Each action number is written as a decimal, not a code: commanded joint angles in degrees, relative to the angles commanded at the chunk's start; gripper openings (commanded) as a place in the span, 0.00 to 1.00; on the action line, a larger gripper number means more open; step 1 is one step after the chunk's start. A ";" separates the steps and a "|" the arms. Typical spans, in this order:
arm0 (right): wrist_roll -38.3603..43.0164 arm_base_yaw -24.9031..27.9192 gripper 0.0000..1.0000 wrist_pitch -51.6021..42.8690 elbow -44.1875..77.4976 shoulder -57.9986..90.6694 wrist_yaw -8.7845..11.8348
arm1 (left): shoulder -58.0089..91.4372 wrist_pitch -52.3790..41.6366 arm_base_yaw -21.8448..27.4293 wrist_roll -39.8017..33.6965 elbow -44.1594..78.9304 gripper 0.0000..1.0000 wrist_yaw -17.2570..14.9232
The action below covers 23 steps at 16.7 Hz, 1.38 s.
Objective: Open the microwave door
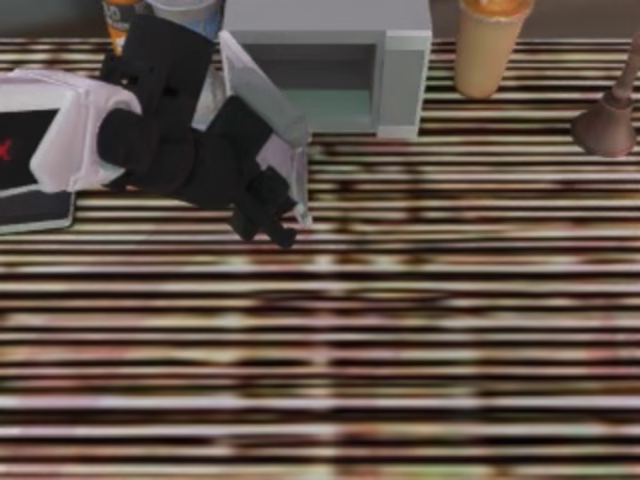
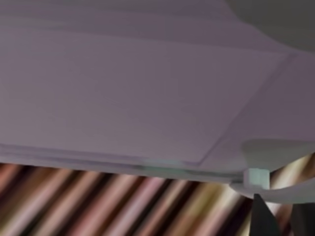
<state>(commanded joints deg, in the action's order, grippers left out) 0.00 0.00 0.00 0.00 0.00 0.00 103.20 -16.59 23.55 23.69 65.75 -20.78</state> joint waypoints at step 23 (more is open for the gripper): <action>0.00 0.00 1.00 0.00 0.00 0.00 0.00 | -0.18 -1.60 -1.53 3.72 0.01 0.00 -2.45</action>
<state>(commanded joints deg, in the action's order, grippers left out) 0.00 0.00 0.00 0.00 0.00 0.00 103.02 -18.18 22.02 27.41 65.76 -23.23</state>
